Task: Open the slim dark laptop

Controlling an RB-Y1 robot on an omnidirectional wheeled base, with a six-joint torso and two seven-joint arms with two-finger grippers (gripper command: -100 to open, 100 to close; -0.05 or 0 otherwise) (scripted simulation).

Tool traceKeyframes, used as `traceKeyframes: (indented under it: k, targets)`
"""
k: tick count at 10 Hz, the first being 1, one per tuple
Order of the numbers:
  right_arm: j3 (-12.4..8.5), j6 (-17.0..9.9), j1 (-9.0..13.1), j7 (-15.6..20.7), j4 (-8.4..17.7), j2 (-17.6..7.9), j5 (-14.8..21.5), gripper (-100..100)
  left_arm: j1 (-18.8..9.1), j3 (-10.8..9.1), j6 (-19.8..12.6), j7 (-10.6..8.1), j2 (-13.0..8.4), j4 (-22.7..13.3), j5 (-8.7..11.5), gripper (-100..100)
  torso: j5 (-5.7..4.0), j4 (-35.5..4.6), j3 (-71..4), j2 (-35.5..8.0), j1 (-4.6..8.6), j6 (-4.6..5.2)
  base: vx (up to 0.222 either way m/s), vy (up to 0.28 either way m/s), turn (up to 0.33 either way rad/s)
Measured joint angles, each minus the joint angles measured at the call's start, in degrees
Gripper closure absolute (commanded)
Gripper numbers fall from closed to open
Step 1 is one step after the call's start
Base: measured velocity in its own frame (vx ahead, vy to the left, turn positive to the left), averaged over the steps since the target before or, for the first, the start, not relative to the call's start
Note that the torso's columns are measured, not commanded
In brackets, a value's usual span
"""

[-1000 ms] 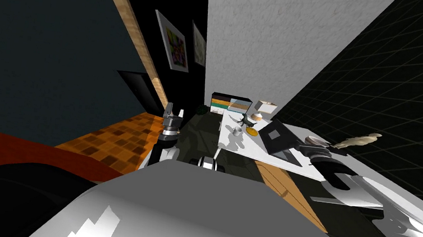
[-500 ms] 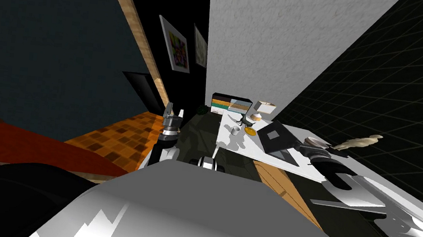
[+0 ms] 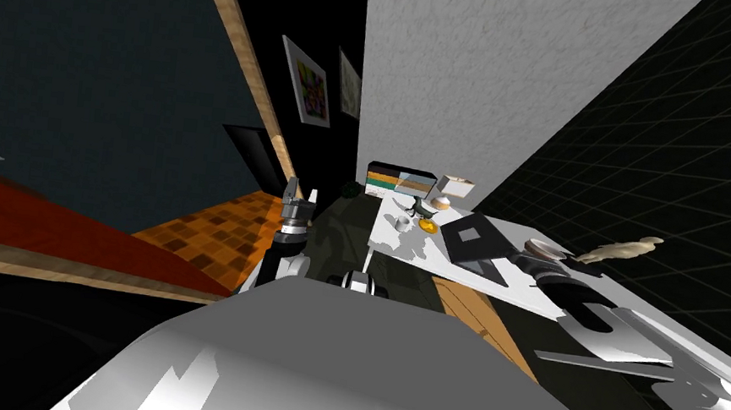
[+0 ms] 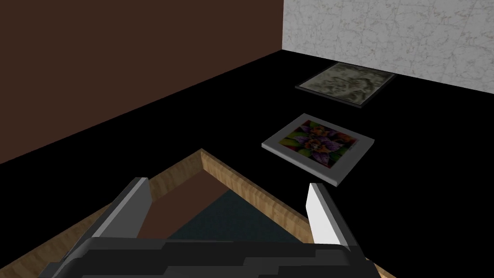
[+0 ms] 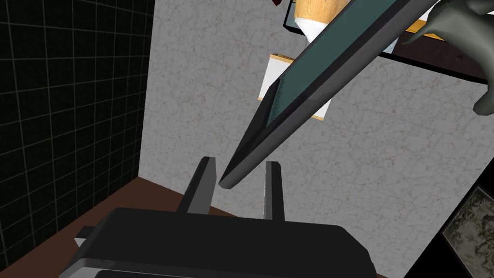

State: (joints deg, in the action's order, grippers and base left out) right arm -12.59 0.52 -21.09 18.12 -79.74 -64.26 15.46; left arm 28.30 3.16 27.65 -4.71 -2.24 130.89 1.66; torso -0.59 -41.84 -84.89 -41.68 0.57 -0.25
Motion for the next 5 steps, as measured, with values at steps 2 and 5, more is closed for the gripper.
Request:
traceKeyframes:
  k: [2, 5]
  targets:
    - [0.56, 0.29, -0.04, -2.02, 0.85, 0.24, -1.50, 100, 0.01, 0.00, 0.00, 0.00, 0.00, 0.00, 0.00, 0, 0.00, 0.05, -0.03, 0.09, -0.17, 0.01, -0.024, -0.072, 0.038]
    - [1.50, 0.79, 0.53, -3.91, 2.32, 0.59, -3.28, 100, 0.00, 0.00, 0.00, 0.00, 0.00, 0.00, 0.00, 0, 0.18, -0.10, 0.01, -0.02, -0.22, -0.22, -0.036, -0.095, 0.043]
